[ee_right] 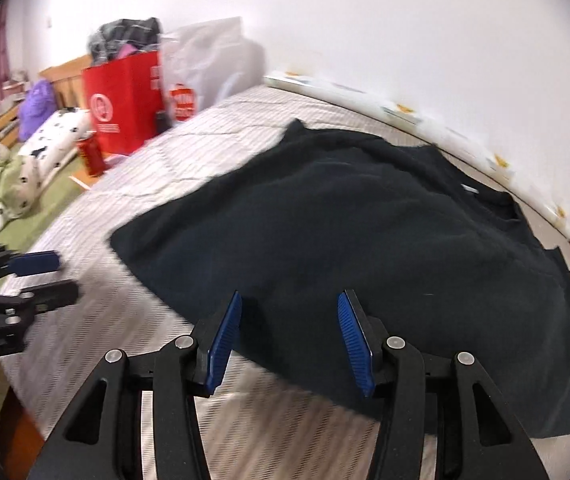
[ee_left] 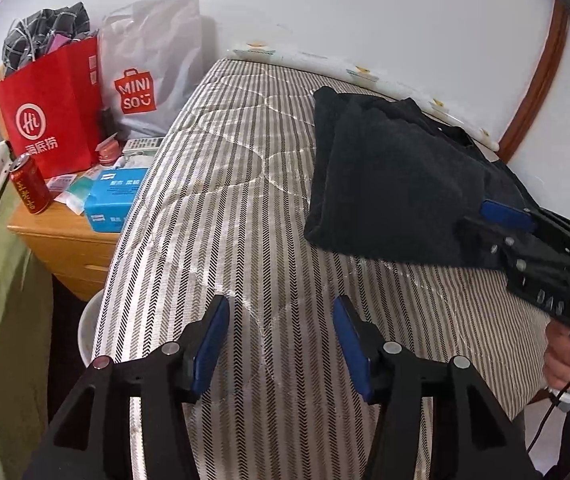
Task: Fold small clothes
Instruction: 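Grasp the folded bundle with the right tool and lift it while the left tool stays open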
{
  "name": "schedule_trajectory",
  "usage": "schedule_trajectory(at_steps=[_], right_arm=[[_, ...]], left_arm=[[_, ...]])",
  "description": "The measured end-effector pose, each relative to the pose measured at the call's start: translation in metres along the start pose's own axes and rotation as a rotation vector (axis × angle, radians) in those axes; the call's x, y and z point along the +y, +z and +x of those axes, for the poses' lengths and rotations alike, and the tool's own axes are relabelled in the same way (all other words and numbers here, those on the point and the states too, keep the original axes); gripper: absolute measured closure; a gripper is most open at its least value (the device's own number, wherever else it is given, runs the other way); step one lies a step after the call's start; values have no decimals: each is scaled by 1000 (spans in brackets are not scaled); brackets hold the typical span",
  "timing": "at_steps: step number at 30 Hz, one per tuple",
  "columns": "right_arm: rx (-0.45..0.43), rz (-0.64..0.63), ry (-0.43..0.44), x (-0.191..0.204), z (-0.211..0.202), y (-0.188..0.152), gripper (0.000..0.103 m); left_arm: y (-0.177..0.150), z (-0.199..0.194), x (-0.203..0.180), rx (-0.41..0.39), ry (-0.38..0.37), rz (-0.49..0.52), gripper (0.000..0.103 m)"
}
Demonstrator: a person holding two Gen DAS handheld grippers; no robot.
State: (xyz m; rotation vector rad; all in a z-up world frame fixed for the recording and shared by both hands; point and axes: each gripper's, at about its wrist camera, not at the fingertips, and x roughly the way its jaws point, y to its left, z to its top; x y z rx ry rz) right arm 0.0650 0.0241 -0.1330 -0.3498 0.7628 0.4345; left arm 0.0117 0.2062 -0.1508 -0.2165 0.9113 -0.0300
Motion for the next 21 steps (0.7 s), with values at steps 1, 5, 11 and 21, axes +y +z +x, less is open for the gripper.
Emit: schedule_trajectory(at_steps=[1, 5, 11, 21], right_arm=[[-1, -19, 11, 6, -1, 0, 52], [9, -113, 16, 38, 9, 1, 50], [16, -141, 35, 63, 24, 2, 44], [-34, -156, -28, 73, 50, 15, 62]], left_arm=[[0, 1, 2, 5, -13, 10, 51], [-3, -1, 5, 2, -29, 44, 48], [-7, -4, 18, -11, -72, 53, 45], [-4, -1, 18, -23, -98, 62, 42]])
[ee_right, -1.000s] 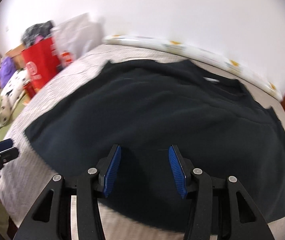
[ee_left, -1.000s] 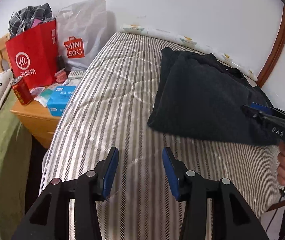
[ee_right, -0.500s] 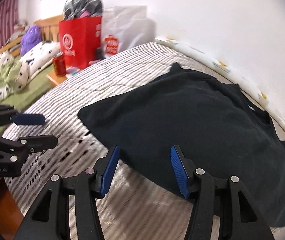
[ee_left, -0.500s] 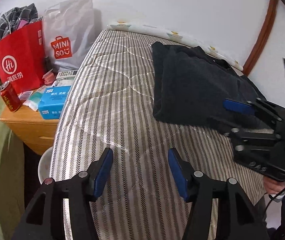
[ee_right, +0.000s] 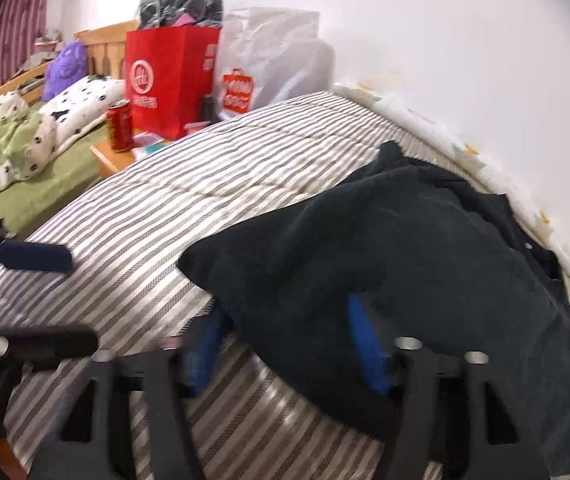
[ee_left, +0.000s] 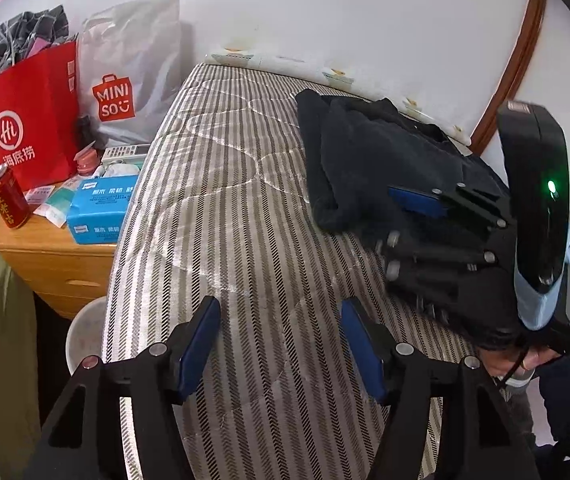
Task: Fold small clothes
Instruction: 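Grasp the folded bundle with the right tool and lift it while the left tool stays open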
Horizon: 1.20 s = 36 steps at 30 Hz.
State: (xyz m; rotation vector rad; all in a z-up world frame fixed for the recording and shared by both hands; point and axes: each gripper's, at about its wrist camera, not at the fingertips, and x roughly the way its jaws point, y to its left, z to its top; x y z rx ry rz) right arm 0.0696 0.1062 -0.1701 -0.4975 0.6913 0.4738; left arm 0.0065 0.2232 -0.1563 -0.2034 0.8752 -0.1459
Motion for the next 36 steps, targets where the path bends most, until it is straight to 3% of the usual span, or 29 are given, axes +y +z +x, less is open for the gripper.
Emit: schedule_trajectory(at_steps=[1, 4, 6, 13, 21, 29, 33, 36], right_arm=[[-10, 7, -16, -2, 0, 2, 80], [-27, 103, 66, -23, -11, 6, 94], [-67, 161, 84, -38, -28, 10, 96], [-204, 323, 8, -111, -89, 9, 97], [-274, 553, -37, -227, -137, -45, 97], [-257, 701, -66, -308, -148, -131, 97], [-165, 772, -5, -335, -125, -174, 95], [-135, 758, 26, -338, -115, -187, 94]], left_arm=[[2, 1, -2, 2, -2, 4, 42], [7, 5, -8, 9, -8, 4, 42], [12, 9, -14, 20, -18, 9, 42], [26, 21, -48, 41, -34, 50, 42], [38, 32, -105, 22, -74, 81, 42], [41, 51, -176, 6, -124, 127, 42], [41, 60, -204, -10, -168, 168, 41], [39, 68, -222, 2, -192, 201, 39]])
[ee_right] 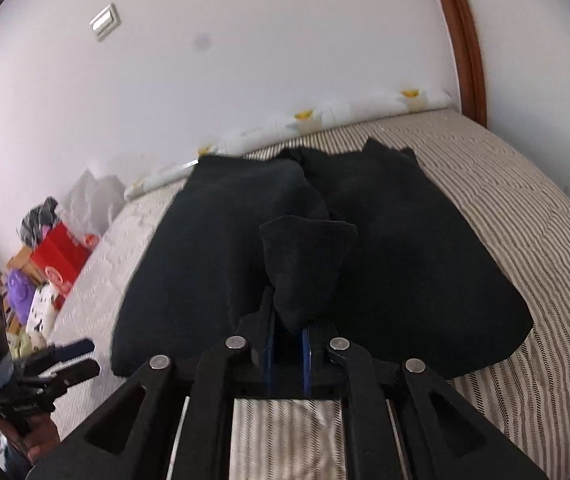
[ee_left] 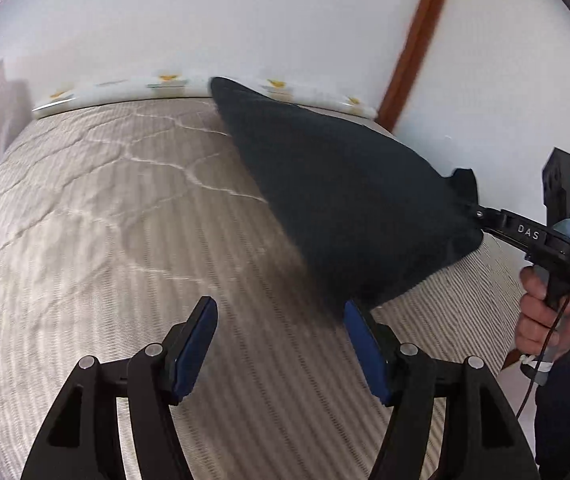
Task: Fold small clothes
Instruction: 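Grasp the folded bundle with the right tool and lift it while the left tool stays open, then fold the lifted end over onto the bundle with the right tool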
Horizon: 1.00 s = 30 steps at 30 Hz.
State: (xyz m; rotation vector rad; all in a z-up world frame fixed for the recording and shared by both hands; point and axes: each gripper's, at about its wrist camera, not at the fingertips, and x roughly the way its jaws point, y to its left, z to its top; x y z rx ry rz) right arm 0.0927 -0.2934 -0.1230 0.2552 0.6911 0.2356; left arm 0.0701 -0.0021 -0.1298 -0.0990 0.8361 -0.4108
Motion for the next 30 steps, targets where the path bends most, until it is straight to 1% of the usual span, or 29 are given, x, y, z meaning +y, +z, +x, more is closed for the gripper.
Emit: schedule_trajectory(at_steps=[4, 6, 8, 9, 10, 11, 13, 15, 20, 23, 24, 25, 26, 27, 28, 29, 30], right_arm=[[0, 6, 31, -3, 2, 0, 88], [0, 17, 47, -5, 7, 7, 86], [0, 45, 55, -10, 9, 12, 80], [-4, 54, 50, -11, 9, 15, 72], [-20, 58, 42, -13, 6, 15, 67], [-39, 62, 34, -15, 1, 15, 65], [-57, 64, 43, -21, -5, 16, 54], [-55, 79, 54, -26, -4, 18, 52], [1, 122, 84, -28, 25, 21, 52], [-2, 138, 69, -27, 43, 24, 53], [-7, 131, 42, -27, 47, 26, 59], [-13, 116, 8, -26, 50, 28, 76], [-20, 94, -13, -25, 52, 29, 85], [-15, 86, -12, -25, 53, 29, 87], [-10, 79, -13, -26, 54, 29, 88], [-10, 68, -19, -26, 54, 29, 88], [-7, 60, -29, -26, 55, 29, 88]], left_arm=[[1, 13, -15, 29, -27, 28, 37], [4, 19, -22, 31, -34, 41, 37], [5, 25, -26, 36, -28, 54, 37], [6, 30, -27, 42, -17, 57, 37], [6, 34, -28, 48, -9, 52, 37], [7, 37, -28, 55, -10, 47, 37], [8, 43, -30, 67, -18, 43, 37], [11, 48, -32, 64, -9, 50, 37], [18, 60, -37, 51, 3, 43, 37], [22, 66, -42, 51, 19, 52, 37], [23, 67, -42, 49, 24, 44, 37], [25, 67, -42, 45, 28, 33, 38], [26, 68, -43, 43, 31, 28, 44], [27, 68, -43, 40, 35, 26, 49], [27, 68, -43, 34, 39, 28, 58], [31, 72, -42, 31, 45, 26, 63], [31, 71, -42, 28, 51, 20, 65]])
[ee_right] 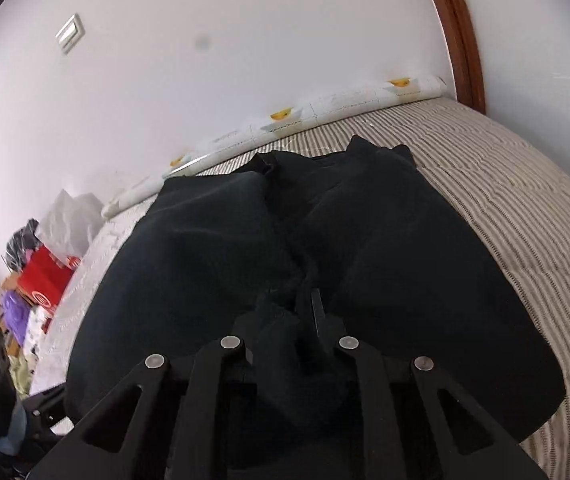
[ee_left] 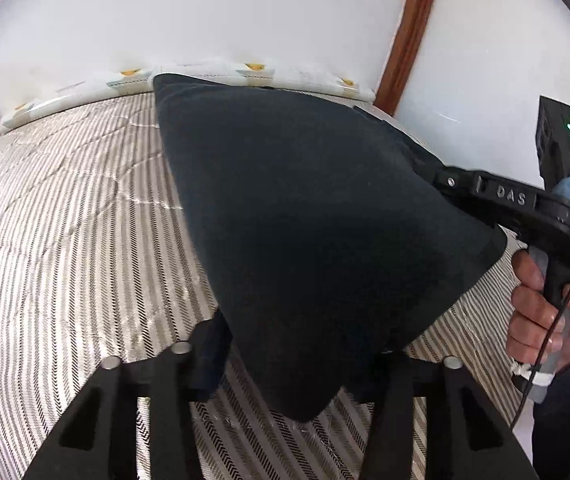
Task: Fold small clothes
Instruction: 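Fold the lifted end over onto the bundle with the right tool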
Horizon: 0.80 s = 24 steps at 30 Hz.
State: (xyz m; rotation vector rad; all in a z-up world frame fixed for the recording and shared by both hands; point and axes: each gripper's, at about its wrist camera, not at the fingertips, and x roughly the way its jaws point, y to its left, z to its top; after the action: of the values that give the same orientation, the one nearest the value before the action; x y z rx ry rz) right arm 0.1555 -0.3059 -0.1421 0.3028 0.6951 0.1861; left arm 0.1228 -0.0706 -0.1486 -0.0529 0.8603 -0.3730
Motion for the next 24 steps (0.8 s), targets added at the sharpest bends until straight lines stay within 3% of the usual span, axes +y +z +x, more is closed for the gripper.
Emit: schedule_trajectory(at_steps=[2, 8, 17, 24], right_arm=[[15, -20, -20, 2, 3, -1, 88], [60, -40, -33, 12, 17, 1, 90], [101, -35, 30, 48, 39, -1, 91], [123, -93, 96, 110, 65, -13, 91]], left_arm=[[1, -2, 0, -13, 9, -8, 74], [1, -12, 9, -49, 16, -34, 82], [-5, -42, 62, -85, 43, -109, 84], [-17, -68, 114, -101, 127, -156, 84]])
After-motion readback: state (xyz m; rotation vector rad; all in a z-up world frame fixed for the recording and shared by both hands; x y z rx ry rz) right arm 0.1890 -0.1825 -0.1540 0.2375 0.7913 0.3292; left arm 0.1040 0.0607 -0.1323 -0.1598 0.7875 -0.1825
